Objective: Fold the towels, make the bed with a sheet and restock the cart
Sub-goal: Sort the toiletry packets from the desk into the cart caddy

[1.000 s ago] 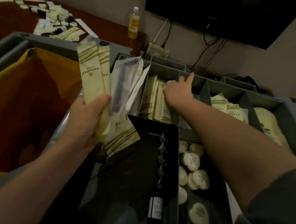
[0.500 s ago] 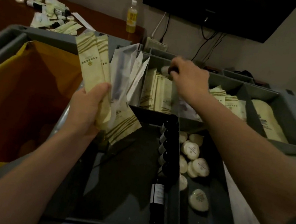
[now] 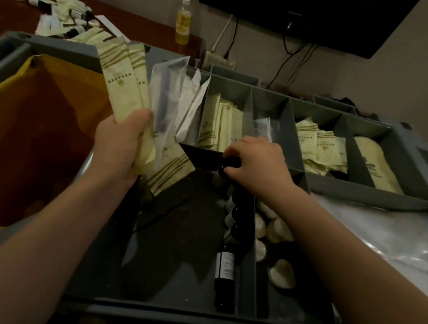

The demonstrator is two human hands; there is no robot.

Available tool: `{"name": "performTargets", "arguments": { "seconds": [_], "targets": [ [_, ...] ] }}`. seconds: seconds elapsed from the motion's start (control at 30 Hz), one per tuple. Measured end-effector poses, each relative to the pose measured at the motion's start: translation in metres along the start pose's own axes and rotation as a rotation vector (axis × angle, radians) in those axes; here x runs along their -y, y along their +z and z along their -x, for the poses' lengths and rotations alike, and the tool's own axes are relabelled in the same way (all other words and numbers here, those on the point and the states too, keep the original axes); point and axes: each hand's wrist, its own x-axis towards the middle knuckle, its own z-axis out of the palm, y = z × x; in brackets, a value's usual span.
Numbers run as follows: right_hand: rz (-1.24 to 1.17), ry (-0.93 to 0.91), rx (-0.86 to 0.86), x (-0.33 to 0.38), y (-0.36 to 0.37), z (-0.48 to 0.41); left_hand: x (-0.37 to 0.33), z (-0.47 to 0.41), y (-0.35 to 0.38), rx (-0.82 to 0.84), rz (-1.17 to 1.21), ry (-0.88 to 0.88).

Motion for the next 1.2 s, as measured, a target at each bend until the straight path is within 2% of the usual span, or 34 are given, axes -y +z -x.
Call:
{"name": "performTargets", "arguments": {
  "seconds": [0.1, 0.2, 0.33, 0.43, 0.6, 0.77, 0.9, 1.07, 1.13, 1.2],
  "targets": [
    [0.017, 0.007, -0.035, 0.007, 0.003, -0.003, -0.001, 0.0, -0.001, 0.009, 0.03, 0.002],
    [0.02, 0.039, 0.009, 0.008, 0.001, -0.004, 0.0, -0.002, -0.001, 0.019, 0.042, -0.006],
    [-0.064, 0.028, -0.026, 0.007, -0.012, 0.007, 0.001, -0.001, -0.001, 0.023, 0.034, -0.009],
    [-0.049, -0.087, -0.018, 0.008, -0.023, 0.03, 0.005, -0.002, 0.001, 0.005, -0.012, -0.012],
    [0.014, -0.289, 0.202, 0.02, -0.026, 0.078, 0.01, 0.003, 0.005, 0.04, -0.103, 0.02],
    [0.286, -0.516, 0.405, 0.037, -0.021, 0.097, 0.011, 0.007, 0.005, 0.058, -0.079, 0.016],
    [0.42, -0.665, 0.432, 0.047, -0.004, 0.1, 0.008, 0.012, 0.003, 0.071, -0.041, 0.029],
    [0.483, -0.691, 0.427, 0.052, 0.005, 0.1, 0.004, 0.015, -0.007, 0.047, 0.041, -0.017],
    [0.364, -0.585, 0.385, 0.047, -0.005, 0.102, 0.004, 0.013, -0.01, 0.046, 0.065, -0.023],
    [0.142, -0.389, 0.347, 0.037, -0.017, 0.108, 0.004, 0.014, -0.013, 0.034, 0.081, -0.019]
  ]
}}
